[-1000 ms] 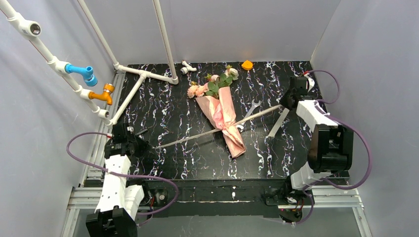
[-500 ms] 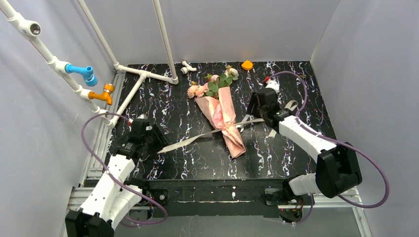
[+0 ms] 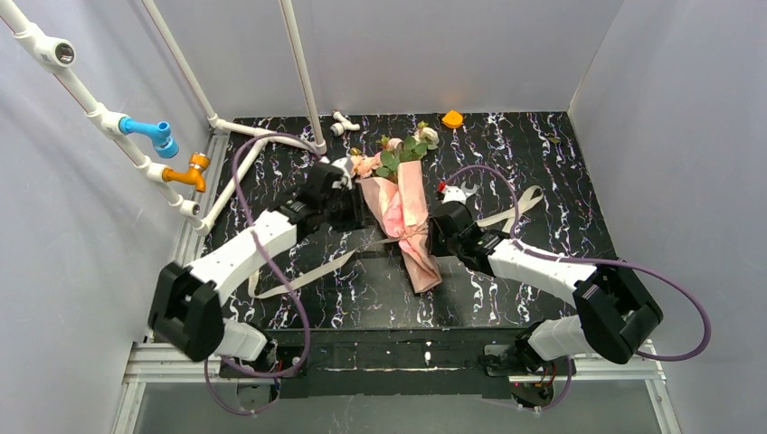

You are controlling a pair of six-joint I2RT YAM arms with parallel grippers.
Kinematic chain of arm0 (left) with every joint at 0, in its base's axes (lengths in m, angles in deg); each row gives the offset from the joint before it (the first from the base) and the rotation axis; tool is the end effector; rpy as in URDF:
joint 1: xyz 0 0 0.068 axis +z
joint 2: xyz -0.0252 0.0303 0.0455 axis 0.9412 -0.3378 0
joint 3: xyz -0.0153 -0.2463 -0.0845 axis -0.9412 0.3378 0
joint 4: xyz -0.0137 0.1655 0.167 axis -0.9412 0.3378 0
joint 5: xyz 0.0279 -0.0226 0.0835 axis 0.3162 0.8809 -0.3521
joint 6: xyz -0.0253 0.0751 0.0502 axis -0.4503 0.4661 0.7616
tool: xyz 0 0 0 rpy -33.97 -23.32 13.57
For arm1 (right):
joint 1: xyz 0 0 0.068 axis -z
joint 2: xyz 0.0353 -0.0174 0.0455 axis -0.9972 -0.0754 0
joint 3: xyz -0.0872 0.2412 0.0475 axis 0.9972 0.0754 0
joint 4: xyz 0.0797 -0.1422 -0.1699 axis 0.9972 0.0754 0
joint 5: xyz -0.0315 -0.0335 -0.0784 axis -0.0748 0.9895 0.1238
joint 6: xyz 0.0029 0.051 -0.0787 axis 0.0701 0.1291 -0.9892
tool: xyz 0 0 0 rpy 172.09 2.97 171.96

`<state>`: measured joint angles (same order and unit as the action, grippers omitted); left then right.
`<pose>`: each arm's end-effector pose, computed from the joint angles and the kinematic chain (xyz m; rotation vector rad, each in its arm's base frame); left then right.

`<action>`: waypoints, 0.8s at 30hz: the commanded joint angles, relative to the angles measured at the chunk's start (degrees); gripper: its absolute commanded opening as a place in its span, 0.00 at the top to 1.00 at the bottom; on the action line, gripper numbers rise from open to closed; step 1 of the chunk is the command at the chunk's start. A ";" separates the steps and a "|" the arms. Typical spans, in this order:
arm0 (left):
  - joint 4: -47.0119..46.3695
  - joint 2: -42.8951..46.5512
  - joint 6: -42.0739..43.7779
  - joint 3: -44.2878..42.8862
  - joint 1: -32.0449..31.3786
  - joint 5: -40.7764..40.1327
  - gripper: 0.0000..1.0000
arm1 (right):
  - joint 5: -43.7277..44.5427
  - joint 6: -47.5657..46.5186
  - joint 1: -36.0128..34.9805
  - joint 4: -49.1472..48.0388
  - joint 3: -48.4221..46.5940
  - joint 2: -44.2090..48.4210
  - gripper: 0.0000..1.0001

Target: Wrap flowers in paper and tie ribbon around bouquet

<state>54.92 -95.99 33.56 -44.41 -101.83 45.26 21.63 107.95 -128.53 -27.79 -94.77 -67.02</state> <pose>0.2575 -0.1750 0.2484 -0.0121 2.3427 -0.8202 0.2318 0.1811 0.1752 -0.1056 2.2772 0.3312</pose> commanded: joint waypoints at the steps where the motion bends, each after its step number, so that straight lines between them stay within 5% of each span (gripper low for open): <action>1: -2.67 -8.60 3.21 -7.85 -1.20 5.08 0.65 | -5.14 3.30 -2.06 -7.53 1.19 0.75 0.69; 6: 0.48 -13.52 5.12 -13.24 -1.30 4.79 0.67 | -11.16 2.08 -2.76 -10.45 0.05 0.49 0.70; 9: 2.29 -12.67 8.04 -14.75 -1.89 3.79 0.68 | -3.30 0.57 -2.72 -3.63 -2.13 3.24 0.61; 12: 5.57 -12.88 13.97 -18.29 -4.01 2.09 0.68 | 8.82 1.05 -1.05 6.40 -4.33 6.71 0.23; 15: 9.64 -15.40 18.38 -22.75 -6.76 -1.50 0.68 | 18.42 5.80 5.97 13.30 -5.63 7.37 0.12; 19: 8.61 -13.51 19.15 -20.08 -8.63 -0.58 0.69 | 10.21 14.63 24.28 18.49 -11.88 -5.26 0.21; 24: 8.36 -3.38 20.05 -7.48 -8.86 -0.88 0.69 | 4.28 14.74 30.41 11.10 -12.01 -16.24 0.33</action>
<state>62.48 -106.22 52.09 -56.65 -110.42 44.54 28.90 121.74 -100.50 -12.95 -104.80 -78.89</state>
